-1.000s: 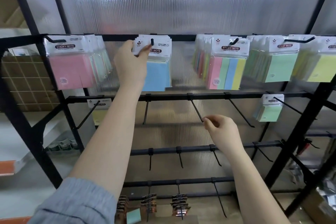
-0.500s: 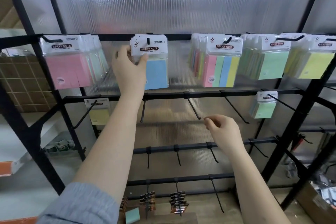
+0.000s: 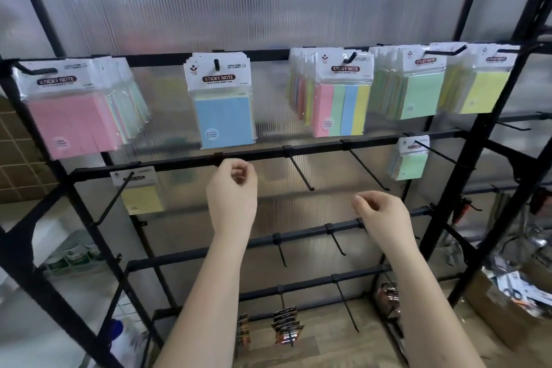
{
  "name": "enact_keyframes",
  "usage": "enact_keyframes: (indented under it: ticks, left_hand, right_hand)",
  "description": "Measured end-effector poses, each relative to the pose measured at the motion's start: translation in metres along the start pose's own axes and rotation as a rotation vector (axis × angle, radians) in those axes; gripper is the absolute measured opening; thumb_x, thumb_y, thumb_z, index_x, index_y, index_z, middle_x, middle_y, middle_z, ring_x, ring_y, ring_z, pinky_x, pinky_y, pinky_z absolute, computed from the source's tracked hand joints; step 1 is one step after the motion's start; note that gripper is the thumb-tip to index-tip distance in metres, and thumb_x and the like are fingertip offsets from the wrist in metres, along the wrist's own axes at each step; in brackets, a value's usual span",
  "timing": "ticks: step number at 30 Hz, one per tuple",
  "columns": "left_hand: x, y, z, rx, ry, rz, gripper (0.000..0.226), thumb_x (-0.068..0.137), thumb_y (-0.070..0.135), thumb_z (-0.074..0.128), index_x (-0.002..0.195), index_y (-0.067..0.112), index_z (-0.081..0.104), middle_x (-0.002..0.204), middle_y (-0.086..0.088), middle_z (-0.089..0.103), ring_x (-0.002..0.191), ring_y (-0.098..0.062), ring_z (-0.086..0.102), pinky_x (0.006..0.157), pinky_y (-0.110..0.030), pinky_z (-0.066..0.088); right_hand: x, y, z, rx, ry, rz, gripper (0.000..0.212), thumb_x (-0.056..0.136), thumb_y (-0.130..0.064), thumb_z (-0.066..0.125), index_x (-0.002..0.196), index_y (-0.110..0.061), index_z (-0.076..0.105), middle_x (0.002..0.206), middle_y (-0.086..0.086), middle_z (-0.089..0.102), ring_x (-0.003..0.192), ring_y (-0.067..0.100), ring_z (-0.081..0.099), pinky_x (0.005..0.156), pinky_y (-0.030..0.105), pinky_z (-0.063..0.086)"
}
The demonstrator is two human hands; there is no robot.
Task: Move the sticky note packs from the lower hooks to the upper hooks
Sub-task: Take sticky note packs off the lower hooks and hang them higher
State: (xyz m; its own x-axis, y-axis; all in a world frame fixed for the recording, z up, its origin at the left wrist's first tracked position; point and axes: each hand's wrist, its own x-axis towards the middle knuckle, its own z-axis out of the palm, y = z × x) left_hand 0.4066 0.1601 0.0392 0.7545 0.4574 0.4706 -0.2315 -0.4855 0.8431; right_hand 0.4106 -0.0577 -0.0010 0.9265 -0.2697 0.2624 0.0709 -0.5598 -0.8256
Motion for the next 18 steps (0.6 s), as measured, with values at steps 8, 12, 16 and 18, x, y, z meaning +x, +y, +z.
enact_keyframes:
  ticks: [8,12,16,18]
  left_hand:
    - [-0.011,0.014,0.038,0.132,-0.286,0.069,0.006,0.092,0.018,0.055,0.088,0.021,0.058,0.082,0.01,0.057,0.075,-0.003,0.052,0.059,-0.013,0.039]
    - [-0.017,0.03,0.067,0.199,-0.306,0.116,0.007,0.093,0.018,0.053,0.092,0.017,0.06,0.089,0.003,0.061,0.081,-0.013,0.056,0.066,-0.024,0.043]
    - [-0.028,0.048,0.109,0.241,-0.313,0.114,0.011,0.093,0.018,0.051,0.091,0.016,0.061,0.087,0.002,0.061,0.082,-0.017,0.056,0.066,-0.029,0.046]
    - [-0.035,0.057,0.133,0.249,-0.331,0.095,0.011,0.093,0.018,0.051,0.091,0.017,0.061,0.089,0.002,0.062,0.082,-0.016,0.057,0.064,-0.028,0.046]
  right_hand:
    - [-0.003,0.04,-0.04,-0.045,0.106,0.151,0.022,0.094,-0.02,0.055,0.107,-0.011,0.07,0.095,0.002,0.068,0.088,0.015,0.057,0.07,0.021,0.037]
    - [0.008,0.072,-0.063,-0.09,0.128,0.19,0.022,0.094,-0.021,0.055,0.106,-0.011,0.071,0.093,0.001,0.067,0.086,0.015,0.058,0.07,0.022,0.036]
    - [0.04,0.103,-0.091,-0.117,0.126,0.179,0.025,0.094,-0.019,0.053,0.109,-0.01,0.07,0.1,0.004,0.069,0.09,0.018,0.059,0.075,0.024,0.039]
    - [0.059,0.119,-0.103,-0.115,0.135,0.185,0.027,0.093,-0.019,0.052,0.113,-0.01,0.068,0.104,0.005,0.07,0.096,0.022,0.061,0.078,0.024,0.04]
